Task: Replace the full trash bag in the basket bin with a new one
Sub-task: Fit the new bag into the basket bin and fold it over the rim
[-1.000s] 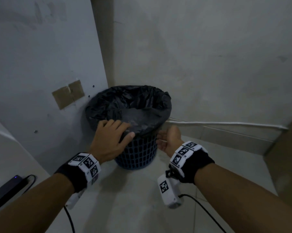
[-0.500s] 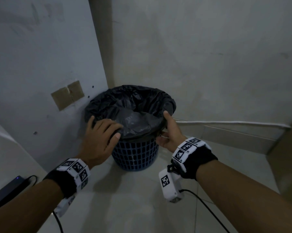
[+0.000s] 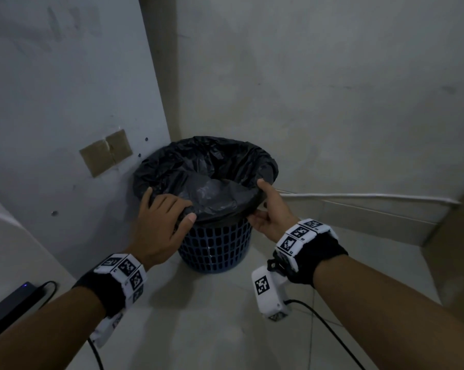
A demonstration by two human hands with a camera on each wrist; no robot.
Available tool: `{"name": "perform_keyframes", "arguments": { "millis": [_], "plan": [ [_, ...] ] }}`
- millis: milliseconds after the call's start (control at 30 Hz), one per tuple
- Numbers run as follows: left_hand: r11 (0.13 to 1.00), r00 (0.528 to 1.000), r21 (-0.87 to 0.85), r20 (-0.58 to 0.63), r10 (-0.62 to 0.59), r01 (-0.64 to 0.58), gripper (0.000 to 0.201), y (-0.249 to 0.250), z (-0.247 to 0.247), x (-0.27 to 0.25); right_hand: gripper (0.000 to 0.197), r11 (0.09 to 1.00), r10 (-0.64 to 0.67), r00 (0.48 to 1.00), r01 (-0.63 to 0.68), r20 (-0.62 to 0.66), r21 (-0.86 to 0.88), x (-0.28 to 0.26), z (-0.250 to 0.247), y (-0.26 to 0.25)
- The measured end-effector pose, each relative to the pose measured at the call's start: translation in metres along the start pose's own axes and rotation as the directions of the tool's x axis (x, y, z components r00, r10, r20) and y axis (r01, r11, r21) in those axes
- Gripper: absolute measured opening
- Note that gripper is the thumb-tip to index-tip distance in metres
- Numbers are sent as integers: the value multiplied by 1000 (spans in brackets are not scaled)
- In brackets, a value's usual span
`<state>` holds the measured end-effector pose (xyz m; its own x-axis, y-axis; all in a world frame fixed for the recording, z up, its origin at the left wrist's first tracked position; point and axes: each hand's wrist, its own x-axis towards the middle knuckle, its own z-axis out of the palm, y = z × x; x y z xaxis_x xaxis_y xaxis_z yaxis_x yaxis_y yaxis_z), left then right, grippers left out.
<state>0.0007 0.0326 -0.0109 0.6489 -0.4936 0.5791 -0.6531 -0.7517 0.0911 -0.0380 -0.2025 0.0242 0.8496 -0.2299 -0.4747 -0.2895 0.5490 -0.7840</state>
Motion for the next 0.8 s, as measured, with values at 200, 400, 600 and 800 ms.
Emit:
{"name": "perform_keyframes", "arguments": {
  "millis": [200,400,600,800],
  "plan": [
    [1000,1000,-4,1,5,-5,51,0,-1,0,29,999,-32,998,32,-59,-3,9,1,7],
    [1000,1000,5,21,-1,1,50,-6,-2,-1,40,996,-17,994,6,-109,-93,13,1,6],
    [1000,1000,-3,13,-8,9,47,-7,-3,-2,31,998,-1,997,-3,-73,-60,12,7,-1],
    [999,998,2,34,-49,49,46,-18,-9,-6,32,994,19,1000,-21,-15,-112,8,9,0]
  ]
}}
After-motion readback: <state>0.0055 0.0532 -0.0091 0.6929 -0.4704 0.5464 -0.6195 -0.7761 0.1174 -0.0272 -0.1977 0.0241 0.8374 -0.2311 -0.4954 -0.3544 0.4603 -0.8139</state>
